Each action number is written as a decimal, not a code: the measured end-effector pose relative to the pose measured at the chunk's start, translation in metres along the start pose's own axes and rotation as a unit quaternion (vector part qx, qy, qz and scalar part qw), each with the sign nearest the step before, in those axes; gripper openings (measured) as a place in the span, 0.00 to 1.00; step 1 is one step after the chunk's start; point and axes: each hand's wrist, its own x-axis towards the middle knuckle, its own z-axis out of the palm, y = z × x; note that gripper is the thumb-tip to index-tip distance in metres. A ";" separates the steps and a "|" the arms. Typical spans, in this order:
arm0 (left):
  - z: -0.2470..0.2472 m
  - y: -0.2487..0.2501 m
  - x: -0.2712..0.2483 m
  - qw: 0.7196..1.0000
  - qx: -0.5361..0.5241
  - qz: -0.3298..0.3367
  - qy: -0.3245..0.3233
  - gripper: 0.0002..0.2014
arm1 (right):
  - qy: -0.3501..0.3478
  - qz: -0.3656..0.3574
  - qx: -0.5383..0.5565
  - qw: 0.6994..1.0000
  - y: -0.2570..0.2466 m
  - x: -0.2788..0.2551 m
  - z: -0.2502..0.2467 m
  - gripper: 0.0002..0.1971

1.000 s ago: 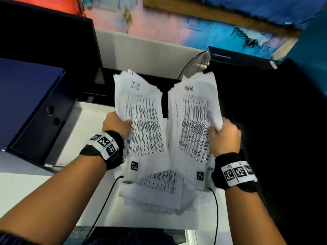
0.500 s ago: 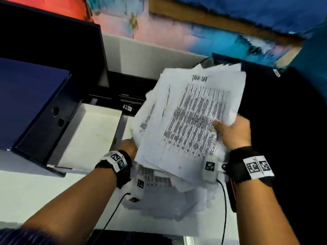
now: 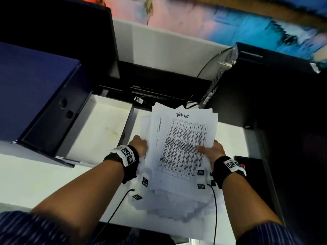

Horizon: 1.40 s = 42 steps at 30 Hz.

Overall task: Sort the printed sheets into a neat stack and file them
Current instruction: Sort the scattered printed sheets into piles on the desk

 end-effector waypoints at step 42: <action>-0.046 0.067 -0.095 0.851 -0.228 0.471 0.037 0.47 | 0.103 -0.264 0.205 0.937 -0.062 -0.103 0.000 0.13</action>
